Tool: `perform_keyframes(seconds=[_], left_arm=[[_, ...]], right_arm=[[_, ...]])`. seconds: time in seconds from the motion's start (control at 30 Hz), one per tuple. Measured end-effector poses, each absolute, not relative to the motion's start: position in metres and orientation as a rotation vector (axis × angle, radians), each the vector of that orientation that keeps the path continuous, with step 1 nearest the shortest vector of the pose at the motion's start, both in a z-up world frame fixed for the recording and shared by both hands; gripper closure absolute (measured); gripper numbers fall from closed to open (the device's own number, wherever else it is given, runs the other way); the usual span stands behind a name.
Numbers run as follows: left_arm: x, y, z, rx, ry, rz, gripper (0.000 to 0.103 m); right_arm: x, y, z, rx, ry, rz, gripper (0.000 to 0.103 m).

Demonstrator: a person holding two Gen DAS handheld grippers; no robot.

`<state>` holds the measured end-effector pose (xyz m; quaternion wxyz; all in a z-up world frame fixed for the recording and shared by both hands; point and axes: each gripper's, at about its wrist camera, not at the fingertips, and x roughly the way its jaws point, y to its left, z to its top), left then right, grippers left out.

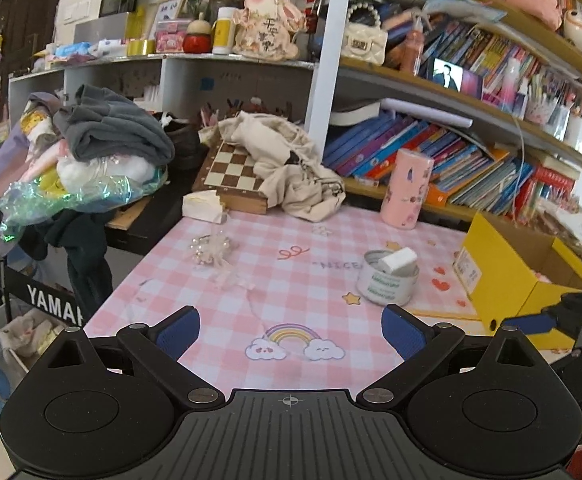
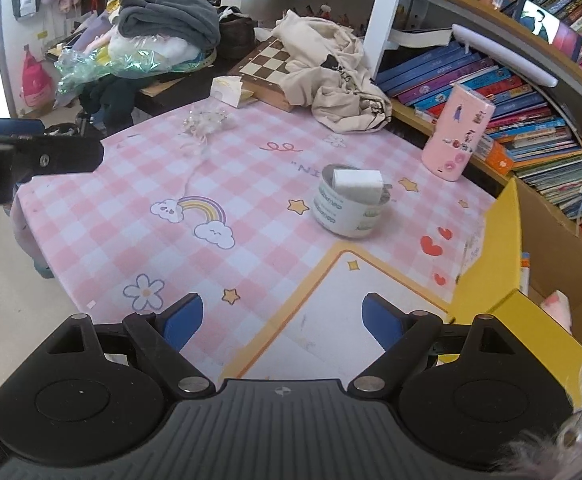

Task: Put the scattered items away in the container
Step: 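Withdraw both open tools from the box back toward the eraser cup, then lower the right tool onto the white eraser in the tape roll and close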

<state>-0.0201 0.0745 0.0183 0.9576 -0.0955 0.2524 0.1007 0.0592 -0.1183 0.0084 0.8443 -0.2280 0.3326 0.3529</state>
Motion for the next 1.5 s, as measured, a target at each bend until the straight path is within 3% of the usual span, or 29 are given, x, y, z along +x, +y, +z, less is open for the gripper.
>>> perform_keyframes(seconds=[0.47, 0.7, 1.33, 1.5], left_arm=[[0.029, 0.074, 0.003, -0.179, 0.606, 0.191, 0.004], [0.055, 0.067, -0.008, -0.152, 0.656, 0.159, 0.004], [0.134, 0.038, -0.034, 0.003, 0.677, -0.047, 0.004], [0.151, 0.035, -0.042, 0.009, 0.682, -0.081, 0.004]], right_arm=[[0.121, -0.107, 0.006, -0.424, 0.698, 0.717, 0.020], [0.154, -0.099, -0.001, -0.393, 0.716, 0.713, 0.036], [0.222, -0.065, -0.015, -0.365, 0.711, 0.709, 0.036], [0.233, -0.060, -0.019, -0.365, 0.720, 0.710, 0.041]])
